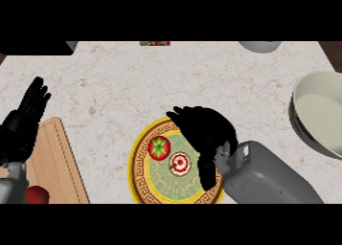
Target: Pick the cupcake from the plate and place it in the bowl
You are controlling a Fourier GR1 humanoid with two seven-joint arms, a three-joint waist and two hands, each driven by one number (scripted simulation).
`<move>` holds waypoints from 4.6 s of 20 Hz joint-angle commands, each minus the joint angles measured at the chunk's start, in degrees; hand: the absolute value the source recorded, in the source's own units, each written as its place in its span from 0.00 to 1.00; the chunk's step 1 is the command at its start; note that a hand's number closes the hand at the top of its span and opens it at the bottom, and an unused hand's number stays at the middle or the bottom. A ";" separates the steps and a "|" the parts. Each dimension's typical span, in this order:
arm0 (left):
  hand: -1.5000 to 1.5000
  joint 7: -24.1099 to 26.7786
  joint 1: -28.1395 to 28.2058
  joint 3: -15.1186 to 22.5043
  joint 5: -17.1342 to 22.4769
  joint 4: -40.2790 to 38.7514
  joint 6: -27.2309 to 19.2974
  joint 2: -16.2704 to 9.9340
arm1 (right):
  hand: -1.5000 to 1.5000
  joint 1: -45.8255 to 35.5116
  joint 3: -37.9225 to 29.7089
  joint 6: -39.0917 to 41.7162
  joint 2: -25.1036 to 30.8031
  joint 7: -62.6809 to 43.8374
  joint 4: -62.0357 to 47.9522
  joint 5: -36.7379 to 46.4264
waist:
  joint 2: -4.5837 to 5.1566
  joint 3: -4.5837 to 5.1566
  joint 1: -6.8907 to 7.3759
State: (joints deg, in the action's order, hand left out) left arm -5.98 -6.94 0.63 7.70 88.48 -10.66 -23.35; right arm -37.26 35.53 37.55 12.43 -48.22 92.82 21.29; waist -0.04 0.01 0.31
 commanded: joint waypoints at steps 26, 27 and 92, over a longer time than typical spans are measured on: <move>0.50 -2.60 -0.62 -3.04 -8.72 2.10 2.76 7.89 | 0.00 6.92 -1.24 -3.27 -12.36 9.46 -14.13 22.95 | 0.04 -0.01 -0.04; 0.50 -0.71 0.12 -4.23 -7.54 1.52 3.72 7.85 | 0.00 8.54 2.04 -7.27 -12.38 10.17 -17.02 23.45 | 0.06 -0.01 0.05; 0.50 -1.20 -4.78 -8.16 -10.94 -2.82 6.68 10.65 | 1.00 12.71 -53.64 -33.04 17.44 43.26 -14.42 15.27 | 0.41 -0.05 0.16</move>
State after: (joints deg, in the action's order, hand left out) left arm -8.28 -8.89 -7.88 -2.09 89.44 -2.75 -13.91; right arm -23.30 -16.89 9.35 29.60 -13.13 89.68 35.34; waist 0.17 -0.02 0.53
